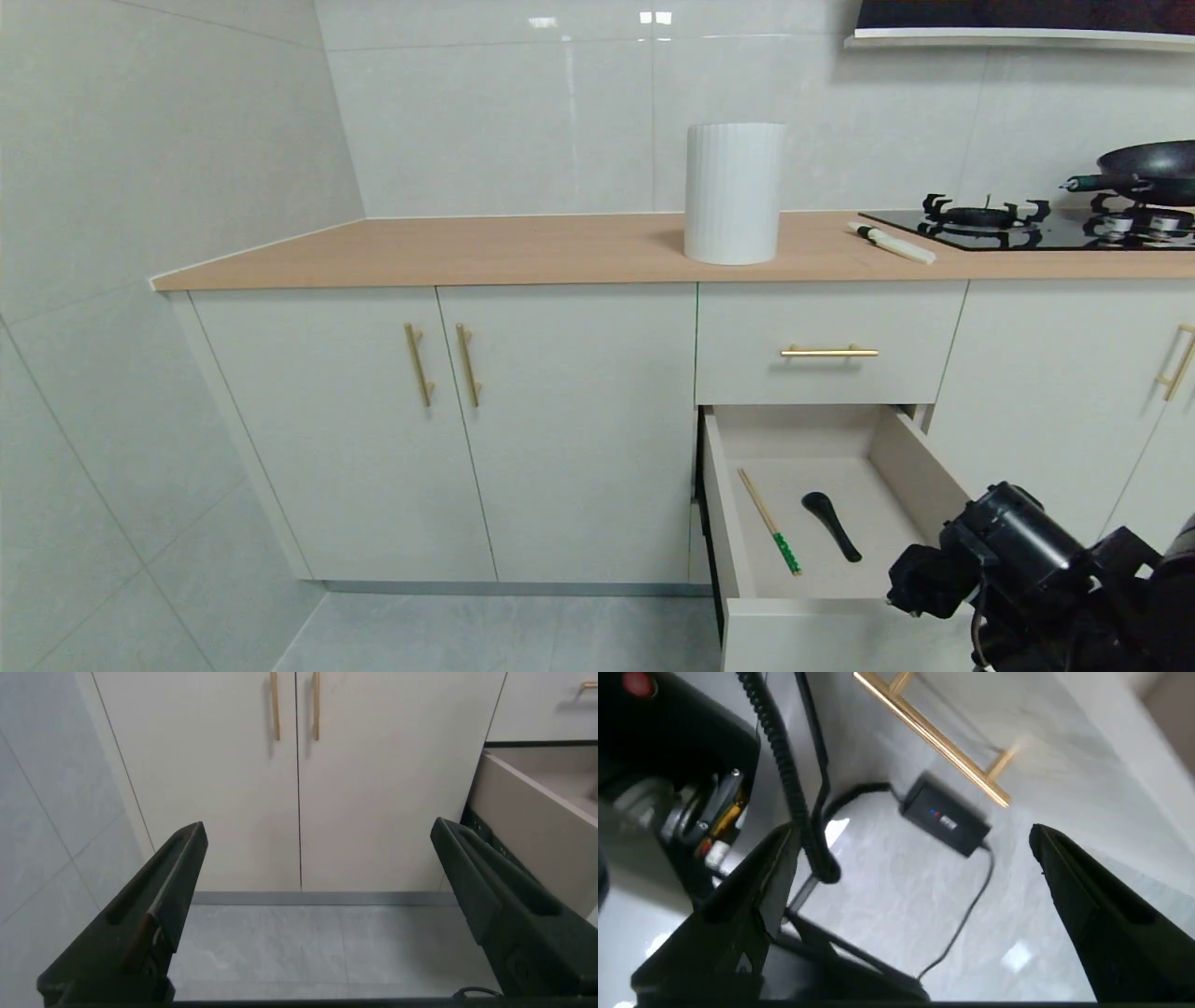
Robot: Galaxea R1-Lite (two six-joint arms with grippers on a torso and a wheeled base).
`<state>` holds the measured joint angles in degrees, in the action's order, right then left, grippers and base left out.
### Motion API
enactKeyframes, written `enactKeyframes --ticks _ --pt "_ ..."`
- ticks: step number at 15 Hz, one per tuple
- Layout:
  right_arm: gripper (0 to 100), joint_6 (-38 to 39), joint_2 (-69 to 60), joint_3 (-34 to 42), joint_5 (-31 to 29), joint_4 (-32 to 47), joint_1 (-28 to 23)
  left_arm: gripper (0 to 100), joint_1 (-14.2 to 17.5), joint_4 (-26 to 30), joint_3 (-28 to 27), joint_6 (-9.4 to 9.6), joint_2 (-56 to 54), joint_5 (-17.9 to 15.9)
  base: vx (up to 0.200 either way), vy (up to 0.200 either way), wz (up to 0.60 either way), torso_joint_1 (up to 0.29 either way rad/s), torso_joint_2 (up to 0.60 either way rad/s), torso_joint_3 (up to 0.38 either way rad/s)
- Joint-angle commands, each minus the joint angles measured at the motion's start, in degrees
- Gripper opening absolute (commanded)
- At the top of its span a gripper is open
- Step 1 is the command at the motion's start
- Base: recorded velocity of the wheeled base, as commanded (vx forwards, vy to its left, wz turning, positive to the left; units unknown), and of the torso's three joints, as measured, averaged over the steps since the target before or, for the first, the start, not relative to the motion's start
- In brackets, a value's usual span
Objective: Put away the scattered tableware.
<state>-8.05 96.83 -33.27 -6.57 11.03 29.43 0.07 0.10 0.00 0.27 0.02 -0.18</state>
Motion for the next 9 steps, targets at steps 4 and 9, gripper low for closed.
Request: enactKeyframes --ticks 4,9 --pt "100 11.0 8.9 -5.7 0.1 -2.2 -1.0 100 0.0 0.0 0.0 0.00 0.0 0.0 0.000 0.000 0.00 0.000 0.00 0.000" --pt "100 17.7 11.8 -11.5 -0.4 -2.2 -5.1 100 0.0 0.0 0.0 0.00 0.0 0.0 0.000 0.000 0.00 0.000 0.00 0.000"
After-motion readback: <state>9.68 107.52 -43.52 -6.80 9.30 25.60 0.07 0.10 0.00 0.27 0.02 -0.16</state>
